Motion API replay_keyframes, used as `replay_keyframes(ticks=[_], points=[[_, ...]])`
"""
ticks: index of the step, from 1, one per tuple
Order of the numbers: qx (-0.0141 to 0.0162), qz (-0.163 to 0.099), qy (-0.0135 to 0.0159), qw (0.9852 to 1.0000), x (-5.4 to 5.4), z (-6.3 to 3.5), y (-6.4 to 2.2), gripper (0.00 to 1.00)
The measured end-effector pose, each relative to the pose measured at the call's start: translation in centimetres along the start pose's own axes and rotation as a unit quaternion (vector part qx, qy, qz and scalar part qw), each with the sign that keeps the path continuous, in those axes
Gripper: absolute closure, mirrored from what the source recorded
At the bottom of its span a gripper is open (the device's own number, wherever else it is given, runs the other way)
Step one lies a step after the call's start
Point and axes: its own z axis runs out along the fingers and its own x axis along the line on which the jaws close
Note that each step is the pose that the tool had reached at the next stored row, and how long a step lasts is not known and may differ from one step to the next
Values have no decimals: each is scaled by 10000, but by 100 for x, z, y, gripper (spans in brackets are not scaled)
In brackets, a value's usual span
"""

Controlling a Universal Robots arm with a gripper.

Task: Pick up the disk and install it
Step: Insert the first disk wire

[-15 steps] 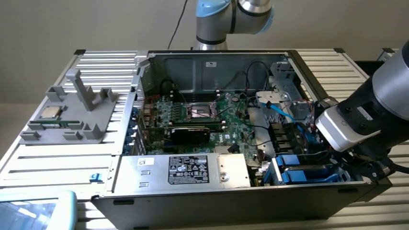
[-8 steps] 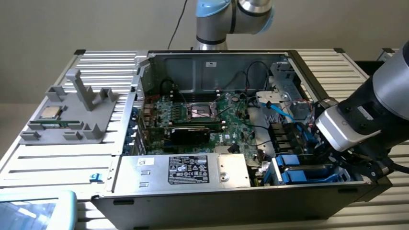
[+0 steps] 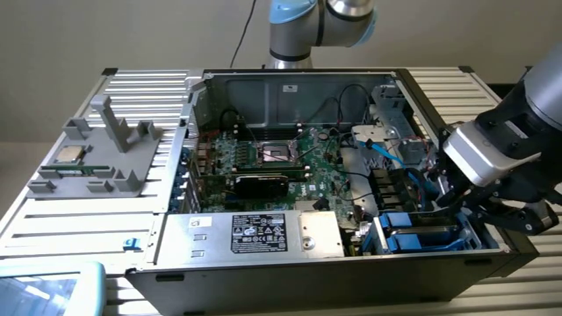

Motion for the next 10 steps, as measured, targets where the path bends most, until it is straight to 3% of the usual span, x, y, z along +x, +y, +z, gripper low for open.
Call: replay_keyframes(ticks=[5,8,10], points=[[-106,-10,332,9994,-89,-28,-29,83],[-166,-15,496,9986,-148,-41,-47,83],[-224,-16,608,9979,-182,-42,-58,83]])
